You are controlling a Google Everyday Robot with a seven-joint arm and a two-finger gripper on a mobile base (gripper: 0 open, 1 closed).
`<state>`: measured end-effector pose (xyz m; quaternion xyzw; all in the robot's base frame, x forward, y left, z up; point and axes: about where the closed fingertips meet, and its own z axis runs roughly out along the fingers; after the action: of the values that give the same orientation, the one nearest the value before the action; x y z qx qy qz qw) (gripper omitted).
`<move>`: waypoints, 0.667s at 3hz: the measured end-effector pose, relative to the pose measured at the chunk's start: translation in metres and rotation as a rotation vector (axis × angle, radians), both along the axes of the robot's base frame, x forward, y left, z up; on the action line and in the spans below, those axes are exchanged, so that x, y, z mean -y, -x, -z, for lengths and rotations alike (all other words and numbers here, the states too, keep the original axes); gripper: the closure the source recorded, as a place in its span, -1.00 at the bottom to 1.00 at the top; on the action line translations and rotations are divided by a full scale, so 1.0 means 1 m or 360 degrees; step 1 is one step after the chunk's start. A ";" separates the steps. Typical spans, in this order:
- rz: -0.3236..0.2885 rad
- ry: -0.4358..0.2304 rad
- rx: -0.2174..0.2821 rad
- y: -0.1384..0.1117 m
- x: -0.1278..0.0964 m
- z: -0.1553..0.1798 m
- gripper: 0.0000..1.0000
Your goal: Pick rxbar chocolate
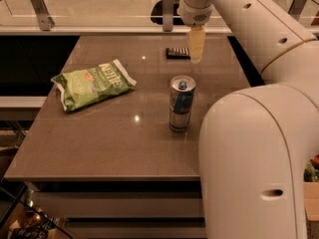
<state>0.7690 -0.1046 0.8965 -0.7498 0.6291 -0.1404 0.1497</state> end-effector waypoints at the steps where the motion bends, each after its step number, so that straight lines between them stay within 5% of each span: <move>1: 0.0016 -0.0023 -0.0022 -0.005 0.001 0.013 -1.00; 2: 0.0007 -0.0028 -0.0064 -0.015 0.002 0.030 -1.00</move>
Offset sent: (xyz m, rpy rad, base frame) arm 0.0441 -0.0120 -0.0333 0.0257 0.0643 -0.0005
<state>0.7843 -0.1068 0.8661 -0.7498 0.6347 -0.1201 0.1434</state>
